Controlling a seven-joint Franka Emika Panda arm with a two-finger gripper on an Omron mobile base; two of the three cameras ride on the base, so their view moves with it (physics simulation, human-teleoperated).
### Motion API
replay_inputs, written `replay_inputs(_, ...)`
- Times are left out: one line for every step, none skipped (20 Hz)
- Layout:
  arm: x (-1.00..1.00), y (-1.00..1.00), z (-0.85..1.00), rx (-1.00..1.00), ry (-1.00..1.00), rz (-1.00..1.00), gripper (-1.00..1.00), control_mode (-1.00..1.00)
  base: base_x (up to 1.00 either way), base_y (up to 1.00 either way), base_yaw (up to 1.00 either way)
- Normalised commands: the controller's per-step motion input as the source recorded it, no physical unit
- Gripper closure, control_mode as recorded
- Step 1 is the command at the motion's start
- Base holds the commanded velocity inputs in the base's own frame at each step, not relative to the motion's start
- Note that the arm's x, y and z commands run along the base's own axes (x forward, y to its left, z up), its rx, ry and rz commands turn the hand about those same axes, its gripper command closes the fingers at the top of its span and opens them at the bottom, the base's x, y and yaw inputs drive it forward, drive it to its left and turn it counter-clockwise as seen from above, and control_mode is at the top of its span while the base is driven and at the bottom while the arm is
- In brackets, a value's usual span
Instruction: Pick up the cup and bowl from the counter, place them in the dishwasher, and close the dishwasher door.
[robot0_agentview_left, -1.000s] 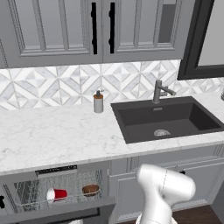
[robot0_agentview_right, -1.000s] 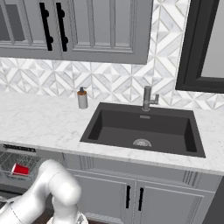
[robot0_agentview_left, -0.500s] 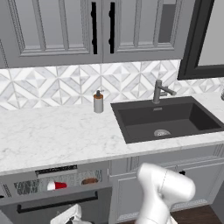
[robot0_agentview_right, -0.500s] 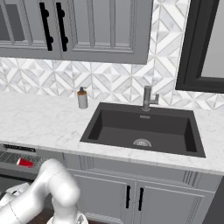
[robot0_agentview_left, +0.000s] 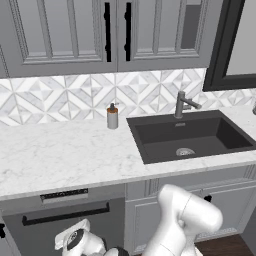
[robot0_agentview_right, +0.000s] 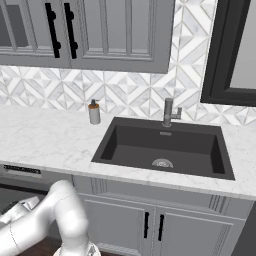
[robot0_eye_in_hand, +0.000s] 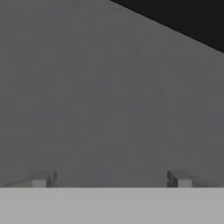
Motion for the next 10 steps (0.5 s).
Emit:
replay_inputs(1.0, -0.59, -0.62, 0.09, 0.0, 0.0, -1.0, -1.0, 0.0, 0.0, 0.0)
replay_inputs(1.0, -0.61, -0.65, 0.1, 0.0, 0.0, -1.0, -1.0, 0.0, 0.0, 0.0)
replay_inputs(1.0, -0.6, -0.66, 0.09, 0.0, 0.0, -1.0, -1.0, 0.0, 0.0, 0.0)
replay_inputs(1.0, -0.63, -0.68, 0.09, 0.0, 0.0, -1.0, -1.0, 0.0, 0.0, 0.0)
replay_inputs(1.0, -0.63, -0.67, 0.09, 0.0, 0.0, -1.0, -1.0, 0.0, 0.0, 0.0)
replay_inputs(1.0, -0.66, -0.65, 0.1, 0.0, 0.0, -1.0, -1.0, 0.0, 0.0, 0.0)
replay_inputs(1.0, -0.69, -0.65, 0.11, 0.0, 0.0, -1.0, -1.0, 0.0, 0.0, 0.0)
replay_inputs(1.0, -0.7, -0.62, 0.13, 0.0, 0.0, -1.0, -1.0, 0.0, 0.0, 0.0)
replay_inputs(1.0, -0.71, -0.61, 0.13, 0.0, 0.0, -1.0, -1.0, 0.0, 0.0, 0.0)
replay_inputs(1.0, -0.63, -0.64, 0.12, 0.0, 0.0, -1.0, -1.0, 0.0, 0.0, 0.0)
